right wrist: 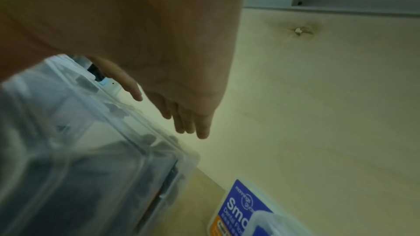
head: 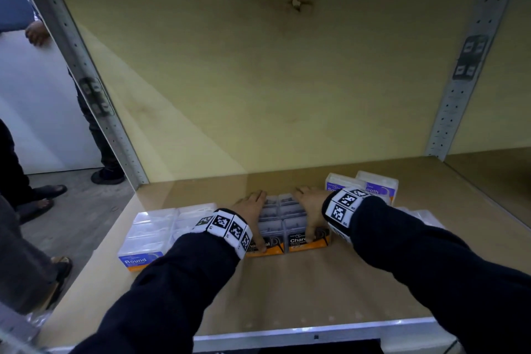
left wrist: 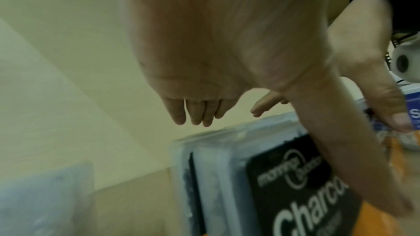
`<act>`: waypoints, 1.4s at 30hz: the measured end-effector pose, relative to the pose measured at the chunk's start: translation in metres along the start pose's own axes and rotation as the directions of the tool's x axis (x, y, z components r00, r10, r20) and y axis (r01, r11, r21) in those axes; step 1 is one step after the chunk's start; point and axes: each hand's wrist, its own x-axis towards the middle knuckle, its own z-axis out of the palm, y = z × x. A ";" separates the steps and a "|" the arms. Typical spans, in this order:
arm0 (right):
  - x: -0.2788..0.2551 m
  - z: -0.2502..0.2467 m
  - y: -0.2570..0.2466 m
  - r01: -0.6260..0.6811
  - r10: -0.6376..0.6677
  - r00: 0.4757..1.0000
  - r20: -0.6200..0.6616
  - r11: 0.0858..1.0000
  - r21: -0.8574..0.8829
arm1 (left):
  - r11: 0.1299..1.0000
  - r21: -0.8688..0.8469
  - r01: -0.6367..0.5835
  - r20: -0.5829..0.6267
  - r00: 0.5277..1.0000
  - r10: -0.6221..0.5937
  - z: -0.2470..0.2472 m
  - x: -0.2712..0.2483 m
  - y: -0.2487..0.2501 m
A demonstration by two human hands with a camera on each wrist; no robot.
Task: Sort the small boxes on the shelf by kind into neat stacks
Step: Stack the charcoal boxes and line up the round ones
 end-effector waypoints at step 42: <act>-0.020 0.019 -0.005 0.048 -0.047 0.998 -0.051 0.999 0.018 | 1.000 0.013 -0.028 0.009 1.000 0.028 0.009 -0.023 0.004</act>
